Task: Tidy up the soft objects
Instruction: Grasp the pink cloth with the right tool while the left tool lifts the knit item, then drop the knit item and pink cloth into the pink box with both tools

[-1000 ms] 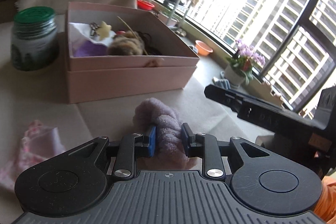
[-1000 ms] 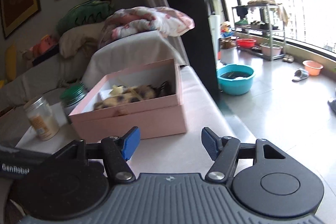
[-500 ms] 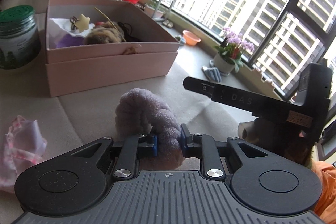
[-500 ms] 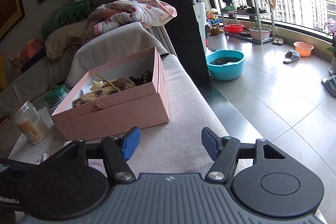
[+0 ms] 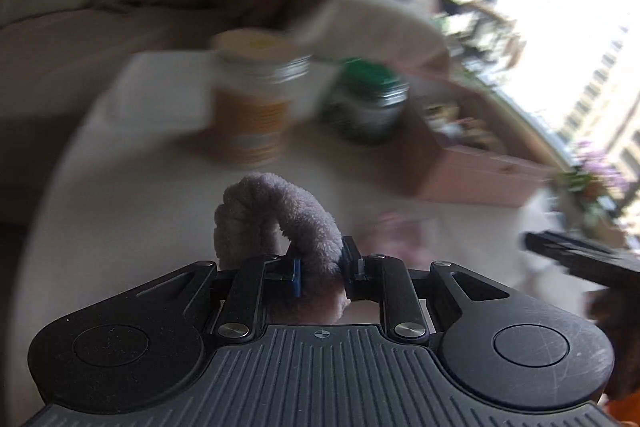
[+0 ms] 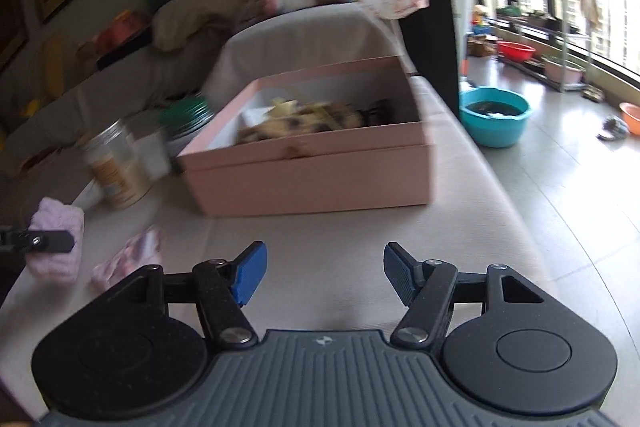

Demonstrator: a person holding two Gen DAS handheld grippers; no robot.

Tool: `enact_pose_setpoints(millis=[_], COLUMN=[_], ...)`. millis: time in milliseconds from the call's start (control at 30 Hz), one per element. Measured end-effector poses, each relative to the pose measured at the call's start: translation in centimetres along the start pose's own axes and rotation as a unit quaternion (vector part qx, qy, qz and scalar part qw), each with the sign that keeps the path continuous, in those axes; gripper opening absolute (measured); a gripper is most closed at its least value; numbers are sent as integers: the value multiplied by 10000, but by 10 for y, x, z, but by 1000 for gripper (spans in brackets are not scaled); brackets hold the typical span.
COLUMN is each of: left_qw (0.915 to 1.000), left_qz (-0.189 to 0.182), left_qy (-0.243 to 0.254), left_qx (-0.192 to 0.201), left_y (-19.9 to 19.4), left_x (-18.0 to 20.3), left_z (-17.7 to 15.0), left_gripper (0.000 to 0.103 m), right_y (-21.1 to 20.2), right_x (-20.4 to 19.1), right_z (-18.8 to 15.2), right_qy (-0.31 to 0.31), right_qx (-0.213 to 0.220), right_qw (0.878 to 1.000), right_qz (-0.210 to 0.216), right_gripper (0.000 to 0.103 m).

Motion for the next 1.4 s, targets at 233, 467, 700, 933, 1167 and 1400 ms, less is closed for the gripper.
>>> enact_pose_setpoints(millis=[233, 467, 700, 933, 1167, 1400], left_qw=[9998, 9998, 9998, 9999, 9984, 9797], left_qz=[-158, -157, -184, -140, -362, -1671], left_qy=[9, 30, 4, 42, 421, 1102], left_qx=[-106, -104, -41, -71, -102, -43], left_y=[10, 11, -3, -7, -12, -21], left_x=[-19, -12, -19, -18, 13, 85], left_z=[-5, -19, -20, -20, -21, -5], left_gripper=[23, 23, 23, 23, 23, 23], right_y=[5, 18, 53, 65, 7, -51], right_x=[-55, -103, -140, -142, -97, -37], right_z=[0, 1, 14, 17, 31, 36], right_qy=[-872, -1468, -1853, -1805, -1310, -948], right_qx=[-305, -686, -827, -912, -401, 305], right_qw=[9945, 9788, 9706, 9706, 9817, 9927], right_qz=[492, 1252, 1294, 1307, 1323, 674], right_gripper=[65, 65, 65, 31, 10, 10])
Point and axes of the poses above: each gripper's, at about its wrist camera, not at the fingertips, and y roughly the way its jaws point, x to its right, z to its top, the point moved 3 cm from there along y, roughly the way its jaws point, and after that the axes turned 3 degrees about -y, right-handed, at the moved point
